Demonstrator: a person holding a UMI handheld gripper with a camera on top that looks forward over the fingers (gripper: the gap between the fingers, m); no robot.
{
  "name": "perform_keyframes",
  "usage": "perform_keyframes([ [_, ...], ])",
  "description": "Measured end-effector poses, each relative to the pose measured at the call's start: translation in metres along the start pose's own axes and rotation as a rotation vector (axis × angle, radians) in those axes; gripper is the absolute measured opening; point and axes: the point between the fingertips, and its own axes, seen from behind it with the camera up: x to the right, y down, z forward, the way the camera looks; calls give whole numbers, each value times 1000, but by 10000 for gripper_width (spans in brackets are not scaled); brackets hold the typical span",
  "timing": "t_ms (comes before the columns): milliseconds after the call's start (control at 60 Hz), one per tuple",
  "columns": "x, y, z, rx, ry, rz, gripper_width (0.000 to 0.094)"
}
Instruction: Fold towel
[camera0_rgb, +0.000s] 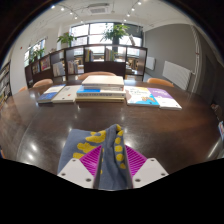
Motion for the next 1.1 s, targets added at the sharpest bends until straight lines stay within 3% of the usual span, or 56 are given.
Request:
perform_keyframes([
  [50,3,14,4,-20,-3,-25,578],
  [100,3,16,2,-32,-8,-41,671],
  [267,-4,-25,-35,52,-11,-33,757],
  [350,-16,-58,-71,101,-24,-32,848],
  [617,-60,-116,-182,239,-33,-54,845],
  [1100,-109,-55,-269,226,-7,-44,843],
])
